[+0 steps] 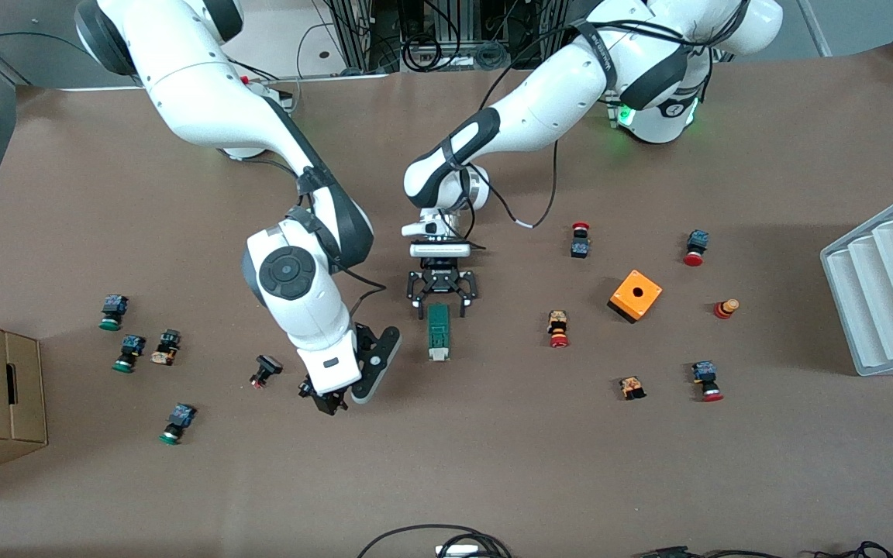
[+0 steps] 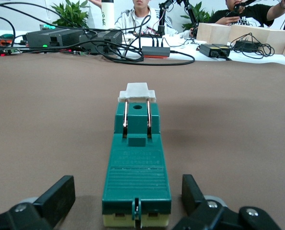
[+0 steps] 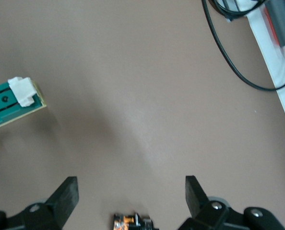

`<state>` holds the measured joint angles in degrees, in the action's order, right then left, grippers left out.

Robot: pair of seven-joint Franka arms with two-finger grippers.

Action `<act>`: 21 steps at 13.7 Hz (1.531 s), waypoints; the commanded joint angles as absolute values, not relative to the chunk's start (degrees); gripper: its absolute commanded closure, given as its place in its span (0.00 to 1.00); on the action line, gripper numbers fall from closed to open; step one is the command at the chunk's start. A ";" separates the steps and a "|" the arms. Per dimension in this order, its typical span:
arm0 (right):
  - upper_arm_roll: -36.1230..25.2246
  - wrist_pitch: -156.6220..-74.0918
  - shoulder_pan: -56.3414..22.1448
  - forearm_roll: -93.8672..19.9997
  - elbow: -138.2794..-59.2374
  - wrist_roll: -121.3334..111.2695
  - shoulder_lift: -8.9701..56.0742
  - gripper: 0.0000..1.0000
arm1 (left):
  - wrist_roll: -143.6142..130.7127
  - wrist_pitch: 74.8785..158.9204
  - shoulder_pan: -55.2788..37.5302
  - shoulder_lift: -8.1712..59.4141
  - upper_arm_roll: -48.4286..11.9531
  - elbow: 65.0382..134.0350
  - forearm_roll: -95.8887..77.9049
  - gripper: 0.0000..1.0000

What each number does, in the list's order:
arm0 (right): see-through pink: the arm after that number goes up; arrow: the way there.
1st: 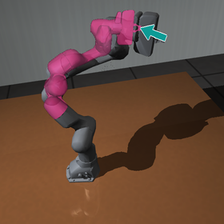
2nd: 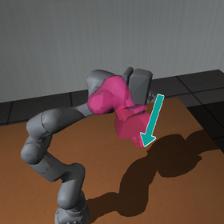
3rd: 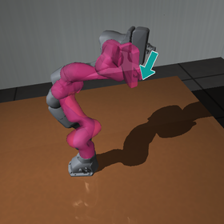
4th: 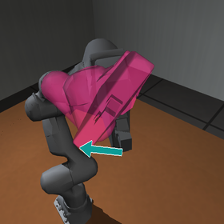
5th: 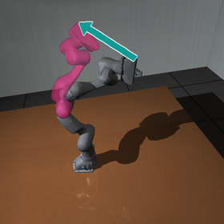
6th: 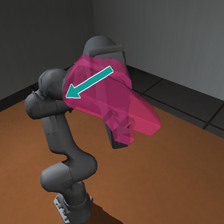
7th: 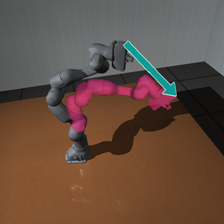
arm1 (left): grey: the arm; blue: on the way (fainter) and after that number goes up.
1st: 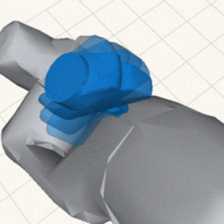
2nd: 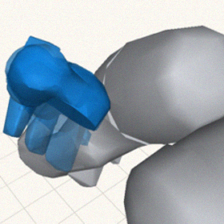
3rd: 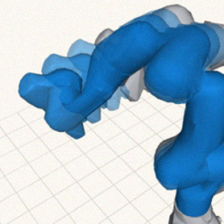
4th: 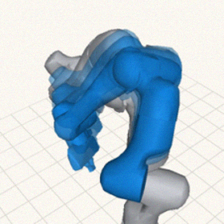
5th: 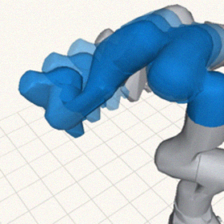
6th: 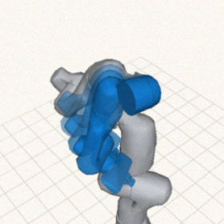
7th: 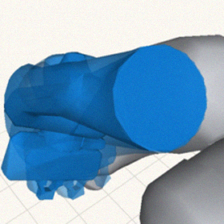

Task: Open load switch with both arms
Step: 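Grasp the green switch base with the left gripper while the right gripper approaches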

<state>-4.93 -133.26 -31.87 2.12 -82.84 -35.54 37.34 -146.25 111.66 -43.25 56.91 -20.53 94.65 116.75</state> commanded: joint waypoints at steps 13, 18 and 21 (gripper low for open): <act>-5.98 -136.14 -36.74 0.79 -80.60 -41.40 42.27 0.01 | -145.11 109.78 -44.91 59.15 -19.78 91.14 117.51 0.47; -6.06 -136.93 -38.84 0.79 -78.67 -40.96 45.26 0.01 | -145.02 109.69 -44.91 59.15 -19.78 91.23 117.51 0.45; -9.91 -137.02 -42.96 0.70 -78.40 -37.02 45.88 0.01 | -145.02 109.69 -45.00 59.15 -19.78 91.32 117.42 0.45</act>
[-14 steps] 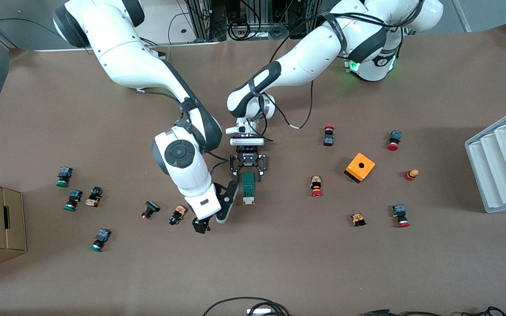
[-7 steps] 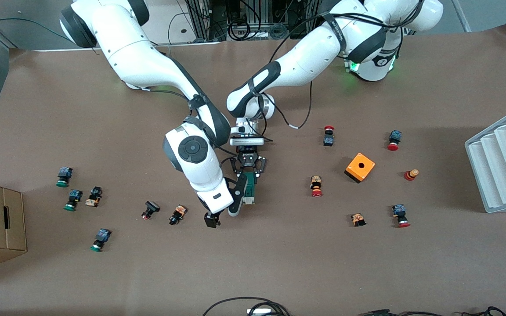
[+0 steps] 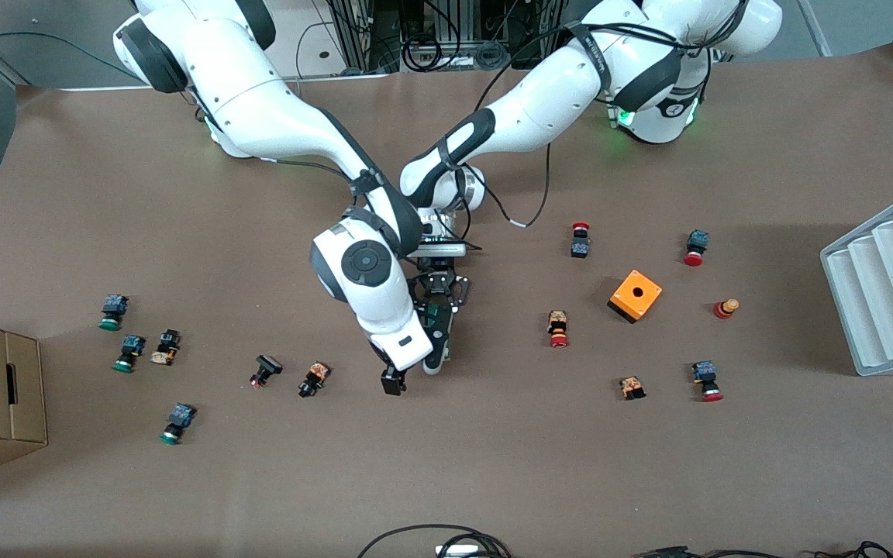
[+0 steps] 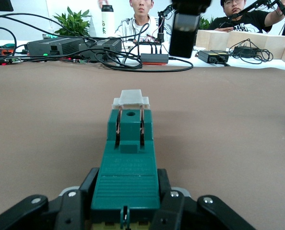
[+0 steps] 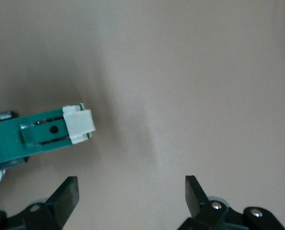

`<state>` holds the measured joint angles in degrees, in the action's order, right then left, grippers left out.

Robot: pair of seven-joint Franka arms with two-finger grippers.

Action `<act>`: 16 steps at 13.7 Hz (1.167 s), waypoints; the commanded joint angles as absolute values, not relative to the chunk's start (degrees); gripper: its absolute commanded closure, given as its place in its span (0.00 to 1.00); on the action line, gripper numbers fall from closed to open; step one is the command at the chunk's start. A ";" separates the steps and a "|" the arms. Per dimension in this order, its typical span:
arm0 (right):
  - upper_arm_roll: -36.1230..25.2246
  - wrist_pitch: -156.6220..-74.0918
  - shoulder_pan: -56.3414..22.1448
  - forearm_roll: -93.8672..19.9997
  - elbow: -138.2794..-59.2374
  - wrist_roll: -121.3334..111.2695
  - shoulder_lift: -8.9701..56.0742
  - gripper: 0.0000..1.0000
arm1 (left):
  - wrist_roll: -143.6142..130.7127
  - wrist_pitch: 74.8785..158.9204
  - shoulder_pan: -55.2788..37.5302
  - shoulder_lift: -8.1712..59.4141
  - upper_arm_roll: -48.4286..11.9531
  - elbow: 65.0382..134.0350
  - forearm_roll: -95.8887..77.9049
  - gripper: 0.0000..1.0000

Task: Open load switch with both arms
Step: 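Lower the right gripper beside the white switch handle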

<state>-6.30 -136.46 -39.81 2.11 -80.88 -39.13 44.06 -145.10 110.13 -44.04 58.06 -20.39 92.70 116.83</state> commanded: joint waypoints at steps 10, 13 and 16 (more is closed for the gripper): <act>-12.22 -140.89 -46.14 -1.49 -76.46 -35.85 50.01 0.01 | -145.11 109.08 -45.35 59.24 -19.78 91.58 117.42 0.45; -12.13 -140.89 -46.05 -1.58 -76.46 -37.44 50.10 0.01 | -145.11 107.23 -45.79 59.33 -19.78 91.76 117.25 0.45; -11.95 -140.89 -46.14 -1.67 -76.55 -37.35 50.27 0.01 | -145.02 106.53 -46.41 59.33 -19.86 91.76 116.90 0.45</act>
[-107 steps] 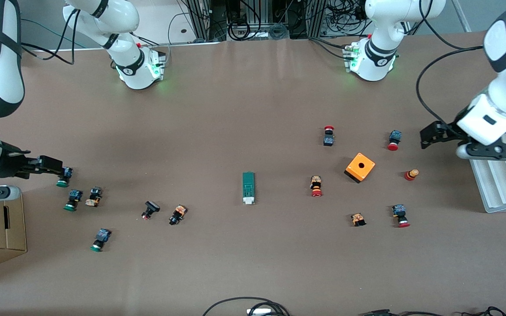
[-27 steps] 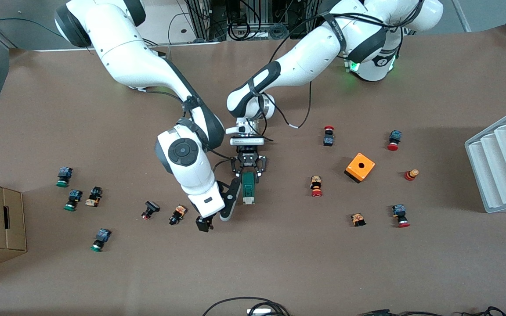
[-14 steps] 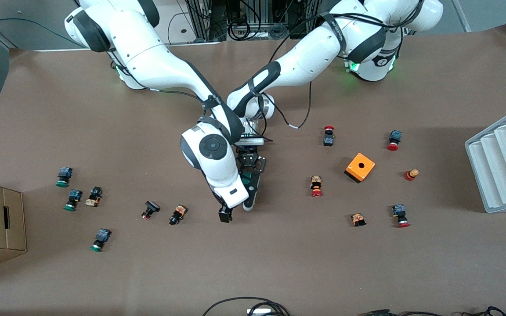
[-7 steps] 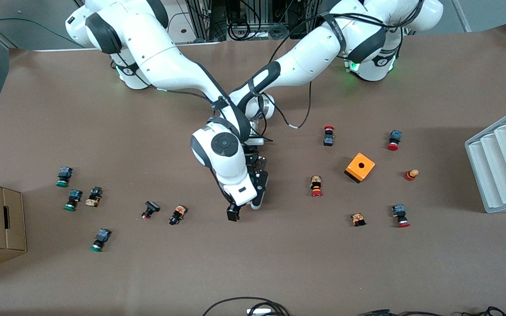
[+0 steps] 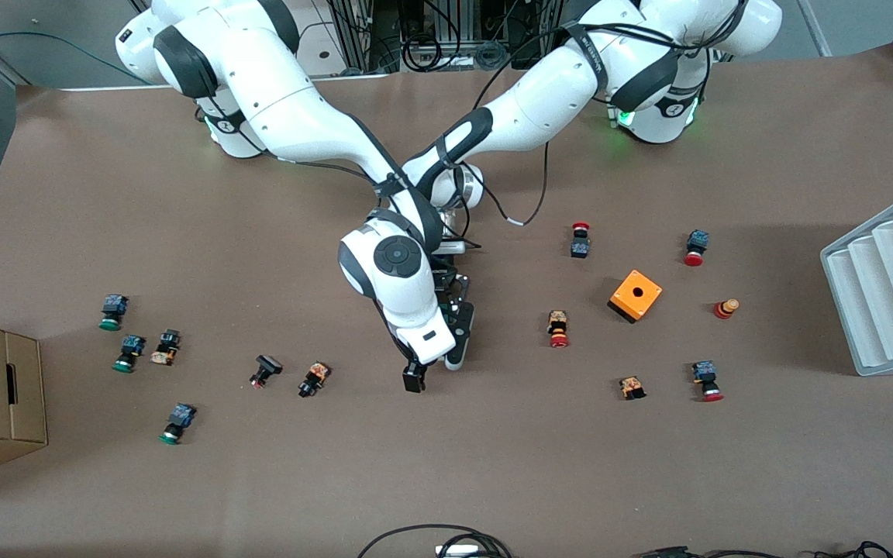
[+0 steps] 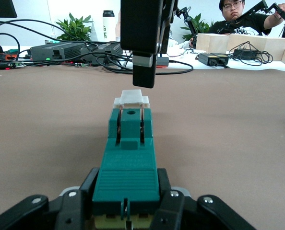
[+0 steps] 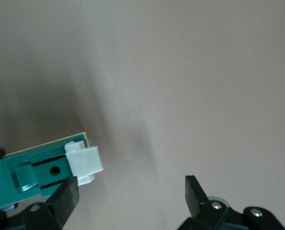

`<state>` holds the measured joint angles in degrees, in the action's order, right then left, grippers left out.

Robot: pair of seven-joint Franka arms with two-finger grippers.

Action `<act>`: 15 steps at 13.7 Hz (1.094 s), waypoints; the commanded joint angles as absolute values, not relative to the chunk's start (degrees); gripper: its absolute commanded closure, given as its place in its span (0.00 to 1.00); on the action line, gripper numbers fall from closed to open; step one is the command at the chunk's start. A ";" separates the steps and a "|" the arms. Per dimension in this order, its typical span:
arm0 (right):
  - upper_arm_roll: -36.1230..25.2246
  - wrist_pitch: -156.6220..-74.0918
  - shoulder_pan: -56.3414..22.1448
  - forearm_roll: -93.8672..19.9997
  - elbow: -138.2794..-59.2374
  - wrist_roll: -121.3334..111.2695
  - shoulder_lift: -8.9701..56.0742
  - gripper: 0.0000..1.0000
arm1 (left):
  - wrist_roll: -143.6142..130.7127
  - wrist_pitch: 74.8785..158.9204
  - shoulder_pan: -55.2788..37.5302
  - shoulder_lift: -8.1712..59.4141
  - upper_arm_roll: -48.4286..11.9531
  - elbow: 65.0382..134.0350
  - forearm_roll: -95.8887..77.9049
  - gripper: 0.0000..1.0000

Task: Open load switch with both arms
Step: 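Lower the right gripper beside the white switch handle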

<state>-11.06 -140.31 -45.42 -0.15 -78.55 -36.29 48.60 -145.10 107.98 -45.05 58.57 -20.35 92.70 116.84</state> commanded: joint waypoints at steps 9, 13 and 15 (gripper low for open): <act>-11.60 -140.80 -46.41 -1.76 -76.73 -37.27 50.89 0.03 | -145.11 105.12 -46.49 60.03 -19.78 91.50 117.33 0.44; -11.60 -140.80 -46.49 -1.85 -77.08 -37.00 50.80 0.00 | -144.93 105.12 -46.49 60.21 -19.78 91.32 117.42 0.44; -11.51 -140.10 -46.41 -1.76 -77.08 -37.53 50.54 0.00 | -145.02 105.12 -46.49 60.55 -19.78 91.32 117.51 0.44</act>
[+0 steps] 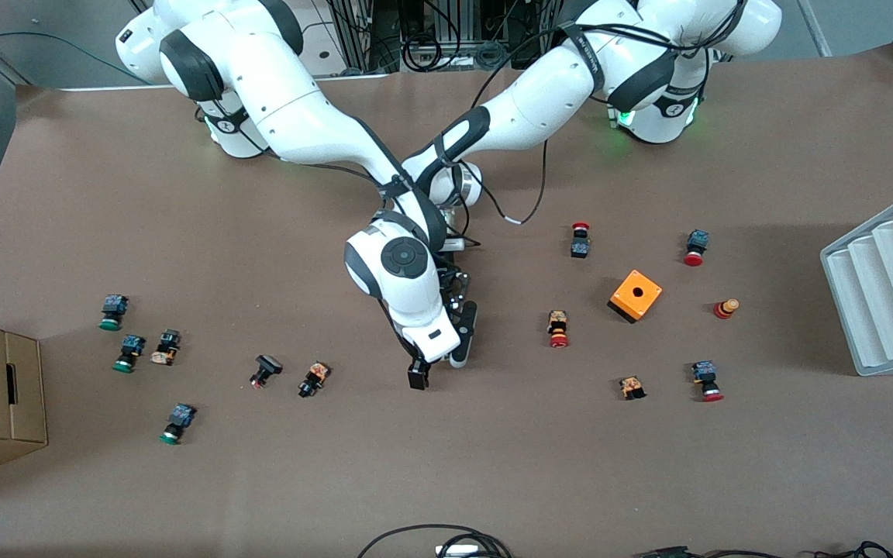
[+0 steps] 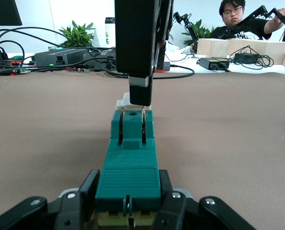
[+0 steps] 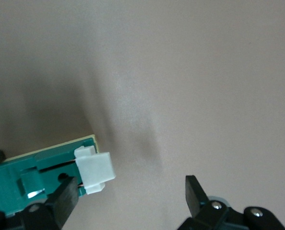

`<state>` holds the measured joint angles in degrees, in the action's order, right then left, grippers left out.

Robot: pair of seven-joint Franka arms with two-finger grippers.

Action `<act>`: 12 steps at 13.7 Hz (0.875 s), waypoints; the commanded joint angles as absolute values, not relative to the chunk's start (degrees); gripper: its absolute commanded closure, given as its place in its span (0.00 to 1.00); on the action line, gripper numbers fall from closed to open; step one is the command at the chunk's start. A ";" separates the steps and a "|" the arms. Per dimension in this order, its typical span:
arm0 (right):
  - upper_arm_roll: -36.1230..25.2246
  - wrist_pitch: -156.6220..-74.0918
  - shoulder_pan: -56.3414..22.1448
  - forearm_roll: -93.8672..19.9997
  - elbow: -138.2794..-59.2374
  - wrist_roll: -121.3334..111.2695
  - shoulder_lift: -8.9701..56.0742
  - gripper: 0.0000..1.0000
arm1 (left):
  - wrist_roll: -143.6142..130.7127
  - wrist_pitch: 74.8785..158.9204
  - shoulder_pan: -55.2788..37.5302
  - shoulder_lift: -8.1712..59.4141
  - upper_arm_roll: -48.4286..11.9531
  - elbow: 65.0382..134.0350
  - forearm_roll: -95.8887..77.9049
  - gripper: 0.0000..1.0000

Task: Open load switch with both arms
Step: 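Lower the right gripper beside the white switch handle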

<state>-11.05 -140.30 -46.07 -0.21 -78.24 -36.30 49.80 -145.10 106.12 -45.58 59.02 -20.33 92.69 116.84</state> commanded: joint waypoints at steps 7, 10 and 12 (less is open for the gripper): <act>-9.67 -135.44 -45.44 -1.76 -77.08 -40.86 50.01 0.00 | -145.02 105.12 -46.49 60.65 -19.78 91.32 117.51 0.44; -9.06 -135.44 -45.44 -1.93 -77.08 -41.57 49.92 0.00 | -145.11 105.12 -46.49 60.64 -19.78 91.32 117.51 0.44; -8.70 -135.88 -45.44 -1.85 -76.99 -41.40 50.01 0.00 | -145.02 105.12 -46.49 60.64 -19.78 91.23 117.51 0.44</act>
<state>-9.54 -136.58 -45.95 -0.33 -78.20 -39.97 49.77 -145.10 106.00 -45.61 59.12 -20.33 92.67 116.95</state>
